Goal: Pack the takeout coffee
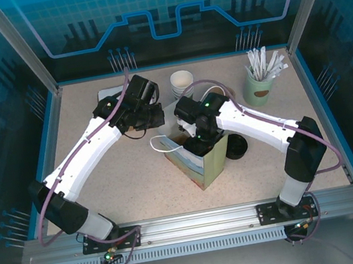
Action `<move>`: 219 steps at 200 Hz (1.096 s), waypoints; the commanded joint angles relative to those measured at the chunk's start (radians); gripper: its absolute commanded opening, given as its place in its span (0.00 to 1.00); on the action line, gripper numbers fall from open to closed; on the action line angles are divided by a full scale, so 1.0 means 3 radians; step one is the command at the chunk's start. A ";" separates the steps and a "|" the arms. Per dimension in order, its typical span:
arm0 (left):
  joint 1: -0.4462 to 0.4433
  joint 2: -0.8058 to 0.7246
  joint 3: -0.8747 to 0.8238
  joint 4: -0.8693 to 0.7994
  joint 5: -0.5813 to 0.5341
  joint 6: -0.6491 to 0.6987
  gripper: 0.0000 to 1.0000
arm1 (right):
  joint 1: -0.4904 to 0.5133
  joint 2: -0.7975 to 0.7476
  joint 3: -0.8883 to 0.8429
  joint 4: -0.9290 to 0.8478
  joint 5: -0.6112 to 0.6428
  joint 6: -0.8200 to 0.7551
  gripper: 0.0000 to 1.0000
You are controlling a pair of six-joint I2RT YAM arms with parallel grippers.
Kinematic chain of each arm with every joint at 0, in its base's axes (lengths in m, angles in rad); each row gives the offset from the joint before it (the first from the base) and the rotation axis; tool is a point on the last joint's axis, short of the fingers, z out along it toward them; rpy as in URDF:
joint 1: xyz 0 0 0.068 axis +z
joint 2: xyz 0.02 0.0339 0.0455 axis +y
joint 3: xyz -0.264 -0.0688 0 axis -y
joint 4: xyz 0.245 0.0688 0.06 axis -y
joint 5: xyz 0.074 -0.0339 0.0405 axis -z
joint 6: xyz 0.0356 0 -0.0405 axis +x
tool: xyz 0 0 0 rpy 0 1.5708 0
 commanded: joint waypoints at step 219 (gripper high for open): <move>0.0021 0.0064 -0.0015 -0.0049 0.0061 0.0044 0.13 | -0.0087 0.0225 -0.0297 0.0355 -0.0063 -0.0095 0.74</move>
